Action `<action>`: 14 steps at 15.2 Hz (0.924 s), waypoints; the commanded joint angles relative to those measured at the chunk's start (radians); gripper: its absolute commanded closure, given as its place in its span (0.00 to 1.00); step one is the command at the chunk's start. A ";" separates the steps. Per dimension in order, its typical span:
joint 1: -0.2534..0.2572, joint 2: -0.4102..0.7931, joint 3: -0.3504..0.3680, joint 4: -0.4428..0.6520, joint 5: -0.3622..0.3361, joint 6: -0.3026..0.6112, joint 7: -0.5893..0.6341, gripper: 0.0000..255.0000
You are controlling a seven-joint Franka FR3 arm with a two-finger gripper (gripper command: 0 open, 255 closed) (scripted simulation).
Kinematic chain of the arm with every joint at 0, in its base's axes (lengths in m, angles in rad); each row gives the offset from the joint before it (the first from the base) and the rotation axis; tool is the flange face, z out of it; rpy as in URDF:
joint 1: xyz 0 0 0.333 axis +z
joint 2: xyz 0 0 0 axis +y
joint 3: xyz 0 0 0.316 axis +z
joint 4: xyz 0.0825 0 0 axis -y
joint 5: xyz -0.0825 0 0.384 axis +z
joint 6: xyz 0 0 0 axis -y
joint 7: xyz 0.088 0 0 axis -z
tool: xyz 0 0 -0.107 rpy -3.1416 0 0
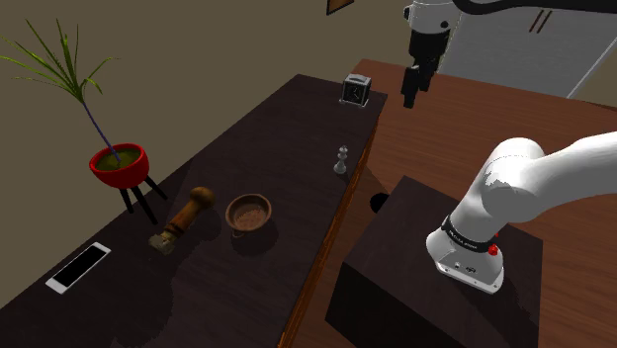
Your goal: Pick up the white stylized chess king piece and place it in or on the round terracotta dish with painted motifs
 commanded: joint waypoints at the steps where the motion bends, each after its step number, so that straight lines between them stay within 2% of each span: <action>1: 0.000 0.000 0.000 0.000 0.000 0.000 0.000 0.00; 8: -0.026 0.163 -0.080 -0.066 -0.034 0.231 -0.039 0.00; 14: -0.045 0.351 -0.145 -0.067 -0.047 0.422 -0.076 0.00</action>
